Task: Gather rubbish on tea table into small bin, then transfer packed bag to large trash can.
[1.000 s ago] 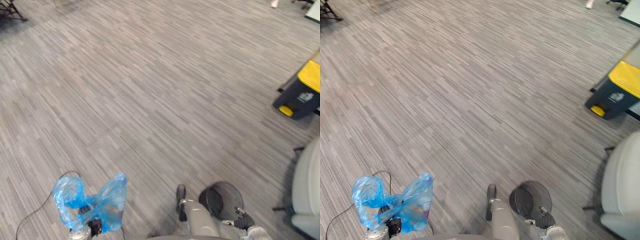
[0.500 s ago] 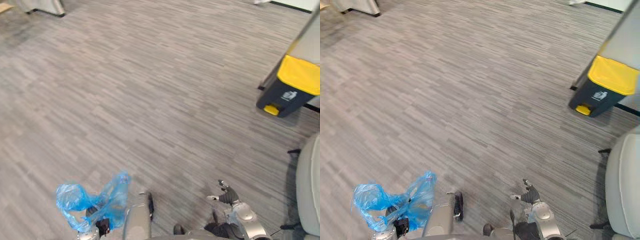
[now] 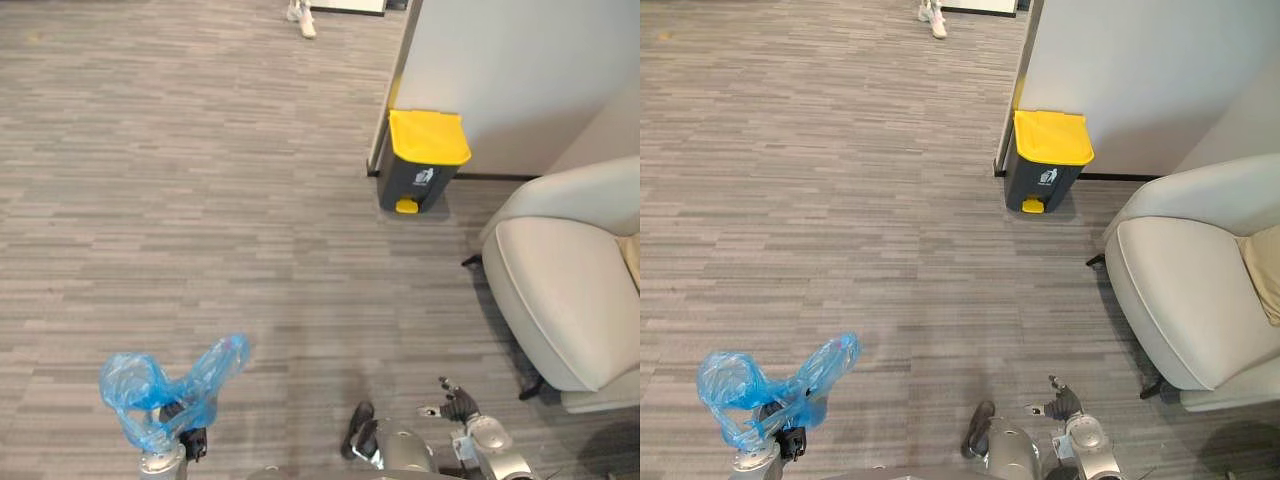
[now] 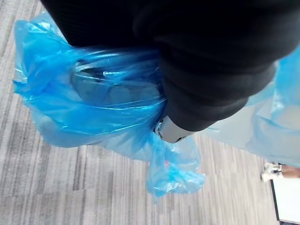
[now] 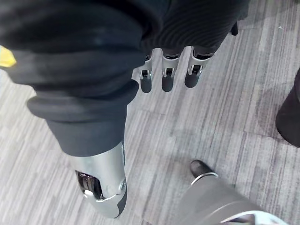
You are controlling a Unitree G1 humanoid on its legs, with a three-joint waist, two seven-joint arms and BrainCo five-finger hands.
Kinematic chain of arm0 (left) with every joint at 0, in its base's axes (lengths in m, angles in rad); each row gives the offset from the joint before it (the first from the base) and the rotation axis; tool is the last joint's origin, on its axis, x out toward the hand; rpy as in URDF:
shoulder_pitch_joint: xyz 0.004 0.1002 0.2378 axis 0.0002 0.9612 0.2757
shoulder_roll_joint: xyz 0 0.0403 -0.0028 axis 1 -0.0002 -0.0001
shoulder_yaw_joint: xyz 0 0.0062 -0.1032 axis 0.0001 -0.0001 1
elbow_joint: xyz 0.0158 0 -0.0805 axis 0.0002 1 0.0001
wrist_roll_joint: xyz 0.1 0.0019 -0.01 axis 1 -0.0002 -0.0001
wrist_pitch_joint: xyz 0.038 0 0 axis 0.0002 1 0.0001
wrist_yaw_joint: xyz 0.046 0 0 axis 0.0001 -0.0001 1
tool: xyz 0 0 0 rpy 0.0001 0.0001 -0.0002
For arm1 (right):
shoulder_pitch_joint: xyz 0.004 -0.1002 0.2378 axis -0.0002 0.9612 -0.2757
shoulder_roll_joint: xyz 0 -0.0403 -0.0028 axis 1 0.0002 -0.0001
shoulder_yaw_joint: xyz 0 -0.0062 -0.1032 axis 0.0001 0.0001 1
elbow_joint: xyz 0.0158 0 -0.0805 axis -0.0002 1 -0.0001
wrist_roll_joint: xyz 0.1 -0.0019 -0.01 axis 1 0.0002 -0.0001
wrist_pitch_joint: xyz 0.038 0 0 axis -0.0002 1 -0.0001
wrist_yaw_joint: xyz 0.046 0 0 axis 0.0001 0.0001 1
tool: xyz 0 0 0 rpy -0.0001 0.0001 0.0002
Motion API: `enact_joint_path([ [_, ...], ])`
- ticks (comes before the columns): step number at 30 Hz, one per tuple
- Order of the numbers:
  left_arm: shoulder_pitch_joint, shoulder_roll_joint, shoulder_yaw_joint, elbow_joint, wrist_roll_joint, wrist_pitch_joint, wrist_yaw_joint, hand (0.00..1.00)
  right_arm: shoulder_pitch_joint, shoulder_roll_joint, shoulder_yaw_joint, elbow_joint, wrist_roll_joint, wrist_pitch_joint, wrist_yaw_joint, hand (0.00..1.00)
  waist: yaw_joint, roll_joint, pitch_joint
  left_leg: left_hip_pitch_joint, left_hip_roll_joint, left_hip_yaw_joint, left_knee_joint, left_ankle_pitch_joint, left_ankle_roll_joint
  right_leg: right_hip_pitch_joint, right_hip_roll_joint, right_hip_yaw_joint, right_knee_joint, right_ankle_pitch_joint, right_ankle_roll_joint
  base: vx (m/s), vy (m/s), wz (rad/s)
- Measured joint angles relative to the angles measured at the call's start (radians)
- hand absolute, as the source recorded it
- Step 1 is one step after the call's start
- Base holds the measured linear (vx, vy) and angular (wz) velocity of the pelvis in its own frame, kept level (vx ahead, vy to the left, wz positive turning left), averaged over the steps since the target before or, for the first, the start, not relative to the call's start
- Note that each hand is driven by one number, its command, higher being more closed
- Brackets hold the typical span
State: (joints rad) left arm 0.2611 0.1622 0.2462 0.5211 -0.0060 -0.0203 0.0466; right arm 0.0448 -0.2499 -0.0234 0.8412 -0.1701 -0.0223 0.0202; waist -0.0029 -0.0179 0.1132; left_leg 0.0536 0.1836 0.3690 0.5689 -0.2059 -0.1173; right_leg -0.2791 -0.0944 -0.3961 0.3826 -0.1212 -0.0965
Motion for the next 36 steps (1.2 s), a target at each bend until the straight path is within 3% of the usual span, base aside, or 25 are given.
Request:
enact_joint_path([
  [1,0.017,-0.018,-0.007,0.002,0.0,0.0,-0.002,1.0,-0.016,-0.012,0.004,0.003,0.0,0.001,-0.003,0.0,0.025,0.035,0.017,-0.092,0.083,-0.021,0.247,0.101,0.091,0.058,0.065,0.036,-0.042,-0.014,-0.038,0.46,-0.147,-1.08],
  [2,0.031,-0.026,-0.012,0.004,-0.001,0.0,-0.002,1.0,-0.024,-0.014,0.009,0.008,-0.001,0.001,-0.005,0.0,0.033,0.044,0.018,-0.128,0.107,-0.04,0.337,0.175,0.123,0.079,0.092,0.062,-0.055,-0.021,-0.048,0.46,-0.064,-1.4],
  [4,0.044,-0.042,-0.023,0.028,-0.002,0.001,-0.005,1.0,-0.05,-0.003,0.026,0.015,0.0,0.003,-0.025,0.0,0.065,0.035,0.033,-0.245,0.079,-0.114,0.512,0.085,0.121,0.152,0.125,0.149,-0.084,-0.057,-0.065,0.54,-0.039,-1.26],
  [5,0.04,-0.042,-0.023,0.033,-0.002,0.002,-0.01,1.0,-0.058,0.003,0.039,0.029,0.0,0.004,-0.026,0.0,0.077,0.004,0.041,-0.311,0.033,-0.127,0.489,0.041,0.119,0.192,0.121,0.194,-0.117,-0.064,-0.063,0.48,-0.025,-1.02],
  [7,0.04,-0.042,-0.023,0.029,-0.002,0.002,-0.021,1.0,-0.065,0.005,0.043,0.031,0.0,0.005,-0.027,0.0,0.089,-0.008,0.049,-0.411,-0.03,-0.142,0.359,0.008,0.113,0.266,0.122,0.241,-0.19,-0.066,-0.056,0.53,0.028,-0.89],
  [9,0.041,-0.044,-0.021,0.008,-0.002,0.002,-0.026,1.0,-0.071,-0.005,0.041,0.031,0.002,0.007,-0.036,0.0,0.109,-0.003,0.051,-0.481,-0.082,-0.178,0.074,0.014,0.088,0.336,0.127,0.297,-0.251,-0.068,-0.027,0.65,0.109,-0.87],
  [10,0.04,-0.049,-0.014,-0.003,-0.002,0.004,-0.027,1.0,-0.075,-0.012,0.031,0.03,0.002,0.01,-0.036,0.0,0.127,0.01,0.049,-0.484,-0.099,-0.205,-0.124,0.051,0.044,0.37,0.133,0.334,-0.284,-0.079,0.008,0.47,0.134,-0.83],
  [11,0.039,-0.054,-0.007,-0.006,-0.002,0.006,-0.026,1.0,-0.077,-0.019,0.03,0.03,0.002,0.013,-0.036,0.0,0.135,0.021,0.043,-0.485,-0.097,-0.214,-0.193,0.066,0.041,0.385,0.138,0.351,-0.292,-0.09,0.025,0.63,0.234,-1.07],
  [12,0.041,-0.062,0.014,-0.008,-0.002,0.014,-0.026,1.0,-0.076,-0.022,0.03,0.025,0.002,0.02,-0.036,0.0,0.144,0.035,0.033,-0.491,-0.09,-0.227,-0.17,0.143,0.107,0.414,0.139,0.394,-0.283,-0.127,0.057,0.67,0.291,-0.98],
  [13,0.037,-0.07,0.033,-0.009,-0.001,0.018,-0.025,1.0,-0.075,-0.006,0.03,0.003,0.001,0.029,-0.036,0.0,0.153,0.015,0.018,-0.488,-0.102,-0.184,-0.122,0.101,0.156,0.392,0.106,0.412,-0.189,-0.166,0.104,0.71,0.293,-0.89],
  [15,0.028,-0.086,0.023,-0.029,-0.001,0.016,-0.027,1.0,-0.075,0.009,0.03,-0.02,0.001,0.028,-0.034,0.0,0.149,0.011,0.014,-0.446,-0.109,-0.143,-0.113,0.046,0.184,0.289,0.072,0.424,0.056,-0.168,0.168,0.68,0.287,-0.58],
  [16,0.024,-0.088,0.019,-0.036,-0.001,0.016,-0.029,1.0,-0.079,0.023,0.032,-0.03,0.0,0.025,-0.033,0.0,0.131,0.012,0.015,-0.386,-0.131,-0.136,-0.116,0.004,0.201,0.202,0.045,0.421,0.313,-0.105,0.261,0.76,0.334,-0.2],
  [17,0.02,-0.082,0.02,-0.041,-0.001,0.016,-0.029,1.0,-0.077,0.029,0.032,-0.032,-0.001,0.023,-0.033,0.0,0.111,0.011,0.017,-0.307,-0.157,-0.131,-0.124,-0.028,0.209,0.135,0.01,0.418,0.525,-0.06,0.275,0.61,0.253,-0.03],
  [20,0.016,-0.077,0.023,-0.053,-0.001,0.011,-0.021,1.0,-0.057,0.029,0.034,-0.045,-0.003,0.014,-0.035,0.0,0.093,0.035,0.019,-0.13,-0.176,-0.139,-0.213,-0.048,0.21,0.023,-0.031,0.34,0.636,-0.1,0.182,0.55,0.175,0.08],
  [24,-0.023,-0.069,0.037,-0.08,-0.001,0.001,-0.02,1.0,-0.045,0.031,0.023,-0.054,-0.023,0.005,-0.035,0.0,0.064,0.031,0.036,0.007,-0.187,-0.193,-0.345,-0.054,0.2,-0.107,-0.014,0.263,0.325,-0.102,0.175,0.47,0.048,0.45],
  [26,-0.028,-0.067,0.047,-0.084,-0.001,-0.001,-0.019,1.0,-0.028,0.034,0.02,-0.05,-0.027,0.014,-0.033,0.0,0.062,0.013,0.039,0.056,-0.2,-0.227,-0.362,-0.072,0.17,-0.1,0.021,0.303,0.07,-0.026,0.178,0.43,-0.046,0.53],
  [27,-0.025,-0.065,0.064,-0.087,-0.001,0.0,-0.02,1.0,-0.012,0.039,0.015,-0.048,-0.027,0.031,-0.033,0.0,0.053,-0.009,0.036,0.078,-0.219,-0.26,-0.356,-0.092,0.14,-0.095,0.027,0.347,-0.026,0.065,0.144,0.49,-0.137,0.98],
  [28,-0.028,-0.082,0.08,-0.084,-0.001,0.004,-0.016,1.0,-0.001,0.034,-0.001,-0.036,-0.027,0.037,-0.031,0.0,0.042,-0.012,0.027,0.102,-0.213,-0.307,-0.331,-0.115,0.116,-0.093,0.026,0.354,0.023,0.102,0.136,0.61,-0.179,0.94],
  [29,-0.022,-0.088,0.077,-0.089,-0.001,0.004,-0.016,1.0,-0.001,0.035,-0.01,-0.038,-0.027,0.042,-0.032,0.0,0.043,-0.004,0.022,0.094,-0.2,-0.315,-0.298,-0.115,0.115,-0.09,0.026,0.334,0.038,0.085,0.125,0.63,-0.209,0.72],
  [30,-0.017,-0.098,0.076,-0.102,-0.001,0.005,-0.016,1.0,0.005,0.035,-0.012,-0.055,-0.027,0.04,-0.033,0.0,0.047,0.0,0.022,0.026,-0.181,-0.31,-0.152,-0.109,0.106,-0.072,0.024,0.313,0.038,0.044,0.119,0.62,-0.193,0.39],
  [31,-0.017,-0.12,0.075,-0.106,0.0,0.006,-0.016,1.0,0.001,0.033,-0.013,-0.078,-0.027,0.038,-0.035,0.0,0.048,0.02,0.026,-0.078,-0.141,-0.29,0.071,-0.078,0.061,-0.04,0.039,0.29,0.023,0.017,0.106,0.49,-0.16,0.37],
  [32,-0.018,-0.132,0.074,-0.106,-0.001,0.008,-0.016,1.0,0.0,0.033,-0.013,-0.088,-0.027,0.037,-0.037,0.0,0.049,0.034,0.03,-0.134,-0.112,-0.275,0.195,-0.033,0.053,-0.013,0.051,0.281,0.006,0.007,0.099,0.47,-0.129,0.24],
  [33,-0.017,-0.148,0.067,-0.106,-0.001,0.013,-0.018,1.0,-0.011,0.043,-0.011,-0.095,-0.026,0.037,-0.038,0.0,0.07,0.043,0.034,-0.22,-0.05,-0.244,0.371,-0.016,0.068,0.045,0.071,0.278,-0.026,-0.011,0.086,0.45,-0.09,0.09],
  [34,-0.012,-0.15,0.049,-0.104,-0.001,0.015,-0.019,1.0,-0.002,0.06,-0.012,-0.102,-0.025,0.037,-0.04,0.0,0.079,0.035,0.039,-0.271,-0.021,-0.214,0.435,-0.036,0.101,0.109,0.075,0.277,-0.059,-0.024,0.079,0.45,-0.076,0.02],
  [36,-0.003,-0.149,0.023,-0.104,-0.001,0.015,-0.022,1.0,-0.005,0.073,-0.012,-0.123,-0.024,0.036,-0.042,0.0,0.102,0.023,0.045,-0.325,-0.017,-0.182,0.409,-0.057,0.113,0.188,0.065,0.278,-0.117,-0.031,0.078,0.34,-0.023,0.02],
])
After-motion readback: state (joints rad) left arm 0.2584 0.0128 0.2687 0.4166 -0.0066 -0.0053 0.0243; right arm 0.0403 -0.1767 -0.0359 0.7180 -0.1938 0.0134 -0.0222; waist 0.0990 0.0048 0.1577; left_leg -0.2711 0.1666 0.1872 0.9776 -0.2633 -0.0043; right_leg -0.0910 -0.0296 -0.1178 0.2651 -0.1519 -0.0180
